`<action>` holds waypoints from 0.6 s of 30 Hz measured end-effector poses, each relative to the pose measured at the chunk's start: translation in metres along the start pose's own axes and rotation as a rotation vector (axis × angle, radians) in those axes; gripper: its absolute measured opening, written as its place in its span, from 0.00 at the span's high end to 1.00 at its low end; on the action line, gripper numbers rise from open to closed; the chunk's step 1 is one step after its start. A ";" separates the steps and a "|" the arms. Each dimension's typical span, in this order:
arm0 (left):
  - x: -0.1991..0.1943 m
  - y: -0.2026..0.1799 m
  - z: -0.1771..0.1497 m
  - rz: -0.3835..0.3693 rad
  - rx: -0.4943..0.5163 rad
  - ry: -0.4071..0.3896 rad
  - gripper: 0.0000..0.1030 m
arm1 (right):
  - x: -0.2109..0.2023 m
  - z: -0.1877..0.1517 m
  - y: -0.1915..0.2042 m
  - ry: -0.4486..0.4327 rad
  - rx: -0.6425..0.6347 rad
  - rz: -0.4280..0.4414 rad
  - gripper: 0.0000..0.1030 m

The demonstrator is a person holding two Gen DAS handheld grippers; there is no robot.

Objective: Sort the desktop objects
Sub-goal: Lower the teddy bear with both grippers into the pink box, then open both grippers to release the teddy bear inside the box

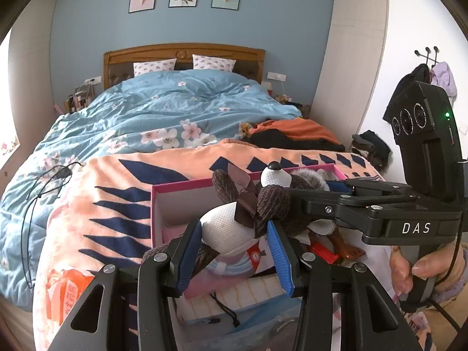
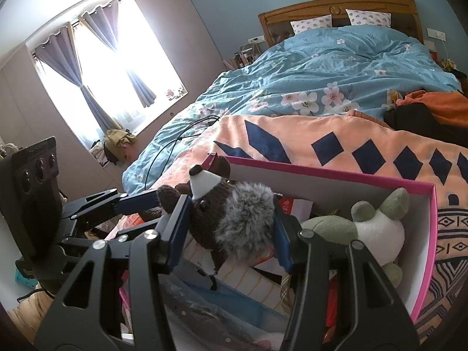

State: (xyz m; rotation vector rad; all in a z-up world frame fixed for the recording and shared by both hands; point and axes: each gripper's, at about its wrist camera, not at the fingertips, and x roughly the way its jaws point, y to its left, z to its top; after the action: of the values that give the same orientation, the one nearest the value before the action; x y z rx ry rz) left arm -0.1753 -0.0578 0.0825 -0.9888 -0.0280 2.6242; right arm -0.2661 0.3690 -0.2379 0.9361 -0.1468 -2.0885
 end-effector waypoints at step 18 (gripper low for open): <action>0.030 -0.001 0.011 0.048 0.021 0.070 0.59 | 0.022 0.012 -0.013 0.059 -0.006 -0.065 0.47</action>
State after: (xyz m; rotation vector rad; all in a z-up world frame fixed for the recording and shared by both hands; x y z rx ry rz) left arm -0.2031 -0.0463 0.0717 -1.0863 0.0404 2.6256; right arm -0.2909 0.3590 -0.2475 1.0099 -0.0803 -2.1165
